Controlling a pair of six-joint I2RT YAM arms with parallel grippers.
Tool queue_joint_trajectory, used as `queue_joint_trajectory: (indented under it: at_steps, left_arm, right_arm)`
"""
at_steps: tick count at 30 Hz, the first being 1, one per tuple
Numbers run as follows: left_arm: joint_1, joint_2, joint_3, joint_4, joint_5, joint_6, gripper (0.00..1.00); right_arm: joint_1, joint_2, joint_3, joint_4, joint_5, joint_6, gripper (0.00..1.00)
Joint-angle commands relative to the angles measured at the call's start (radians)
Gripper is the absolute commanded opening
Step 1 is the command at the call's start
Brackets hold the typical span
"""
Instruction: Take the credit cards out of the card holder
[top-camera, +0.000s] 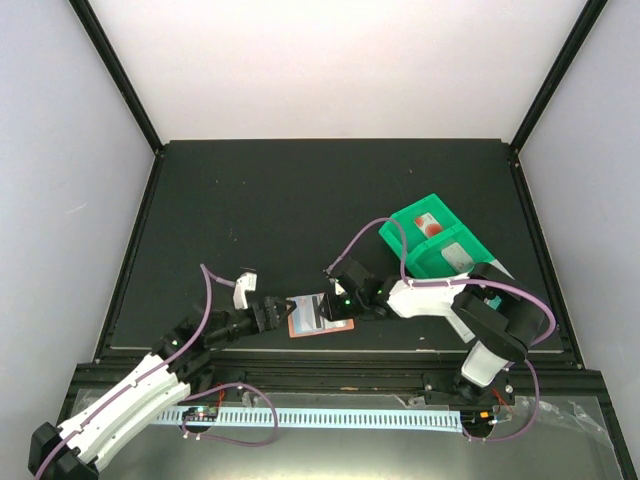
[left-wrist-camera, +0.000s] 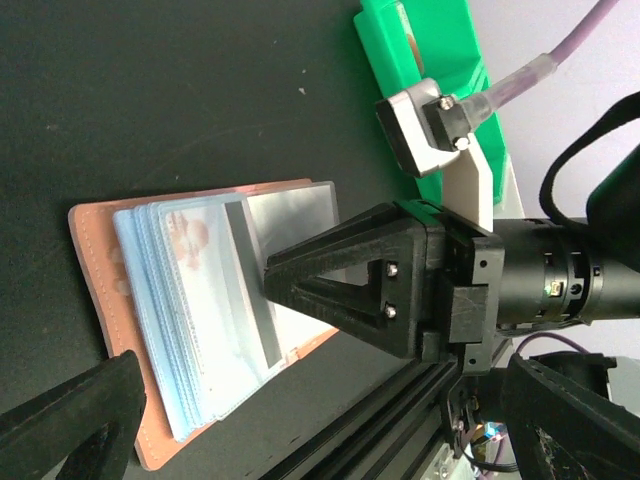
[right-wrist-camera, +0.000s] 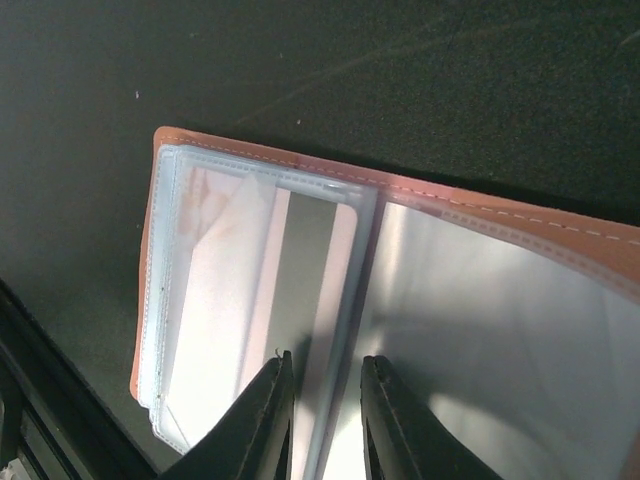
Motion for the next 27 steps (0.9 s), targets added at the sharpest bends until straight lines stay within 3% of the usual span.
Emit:
queue_joint_trajectory:
  at_steps: [1,16,27]
  left_arm:
    - [-0.004,0.023,-0.015,0.091,0.035,-0.040,0.99]
    - [-0.003,0.021,-0.048,0.130,0.051,-0.082,0.99]
    - [-0.004,0.075,-0.045,0.217,0.060,-0.112,0.99]
  right_arm:
    - [0.005,0.006,-0.026,0.021,0.018,0.011,0.19]
    - [0.005,0.004,-0.081,0.088,0.020,0.035,0.06]
    - [0.005,0.018,-0.132,0.191,-0.028,0.097,0.03]
